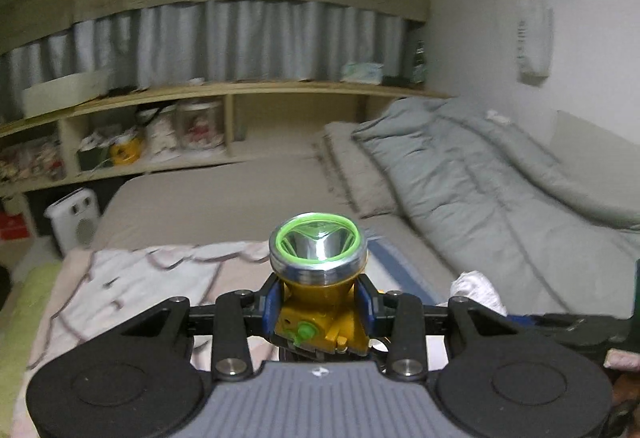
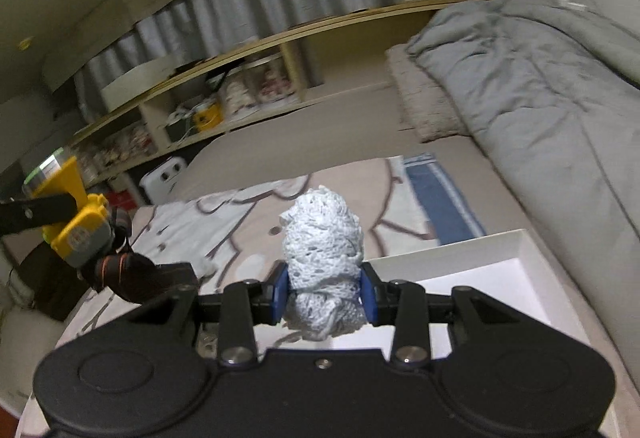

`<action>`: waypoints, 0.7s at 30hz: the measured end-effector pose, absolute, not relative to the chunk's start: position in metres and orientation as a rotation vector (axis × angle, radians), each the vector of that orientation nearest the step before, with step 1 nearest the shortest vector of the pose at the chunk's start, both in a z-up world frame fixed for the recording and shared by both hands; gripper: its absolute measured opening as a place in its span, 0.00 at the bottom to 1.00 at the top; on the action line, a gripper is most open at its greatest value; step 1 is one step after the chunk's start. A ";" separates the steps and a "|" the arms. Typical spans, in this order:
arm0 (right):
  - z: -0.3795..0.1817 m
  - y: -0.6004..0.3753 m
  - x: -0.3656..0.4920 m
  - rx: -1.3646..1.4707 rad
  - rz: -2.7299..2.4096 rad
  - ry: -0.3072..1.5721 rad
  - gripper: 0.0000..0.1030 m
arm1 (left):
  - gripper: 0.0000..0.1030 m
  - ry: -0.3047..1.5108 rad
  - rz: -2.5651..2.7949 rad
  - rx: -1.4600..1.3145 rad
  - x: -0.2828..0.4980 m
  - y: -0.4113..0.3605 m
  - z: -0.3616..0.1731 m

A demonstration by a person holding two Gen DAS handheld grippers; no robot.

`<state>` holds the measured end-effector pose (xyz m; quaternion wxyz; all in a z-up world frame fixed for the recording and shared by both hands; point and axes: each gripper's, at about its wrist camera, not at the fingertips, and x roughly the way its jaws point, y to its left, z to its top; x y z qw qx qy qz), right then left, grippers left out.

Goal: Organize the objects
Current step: 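Lift the headlamp and crocheted roll and carry both over the white tray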

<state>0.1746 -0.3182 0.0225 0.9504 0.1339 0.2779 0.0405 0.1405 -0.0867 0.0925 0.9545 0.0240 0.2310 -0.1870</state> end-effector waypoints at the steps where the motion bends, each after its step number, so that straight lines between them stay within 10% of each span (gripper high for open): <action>1: 0.022 -0.325 0.175 0.279 0.068 0.561 0.36 | 0.39 0.465 -0.397 0.045 0.143 -0.096 0.093; 21: -0.020 -0.411 0.190 0.355 -0.105 0.686 0.37 | 0.39 0.763 -0.490 0.196 0.199 -0.216 -0.009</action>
